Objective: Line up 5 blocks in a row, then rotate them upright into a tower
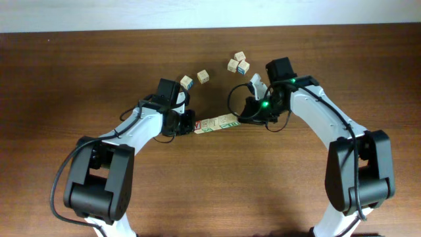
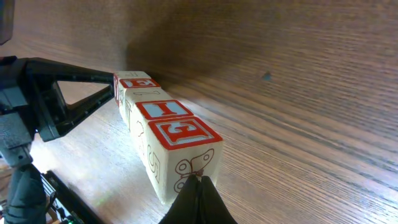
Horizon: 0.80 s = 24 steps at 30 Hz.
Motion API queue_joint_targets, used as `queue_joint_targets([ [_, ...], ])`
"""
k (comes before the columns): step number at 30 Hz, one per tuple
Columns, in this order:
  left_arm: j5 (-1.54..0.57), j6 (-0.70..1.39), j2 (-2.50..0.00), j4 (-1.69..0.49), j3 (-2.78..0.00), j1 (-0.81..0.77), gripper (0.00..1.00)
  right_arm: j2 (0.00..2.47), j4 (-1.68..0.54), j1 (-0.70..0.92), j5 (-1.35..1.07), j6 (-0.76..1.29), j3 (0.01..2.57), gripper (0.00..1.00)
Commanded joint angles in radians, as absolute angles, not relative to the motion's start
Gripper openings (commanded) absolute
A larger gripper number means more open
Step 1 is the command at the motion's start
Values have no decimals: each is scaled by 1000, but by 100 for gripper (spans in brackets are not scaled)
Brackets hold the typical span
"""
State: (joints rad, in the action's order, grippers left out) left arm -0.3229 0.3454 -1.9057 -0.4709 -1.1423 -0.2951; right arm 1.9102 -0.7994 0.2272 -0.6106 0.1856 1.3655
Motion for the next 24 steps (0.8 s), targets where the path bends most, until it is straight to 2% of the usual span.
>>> queue_joint_targets([
  [1, -457, 352, -1913, -461, -1143, -327, 0, 1889, -789, 302, -700, 196, 1399, 4],
  [24, -457, 352, -1913, -464, -1143, -327, 0, 1889, -796, 332, -696, 226, 1415, 4],
])
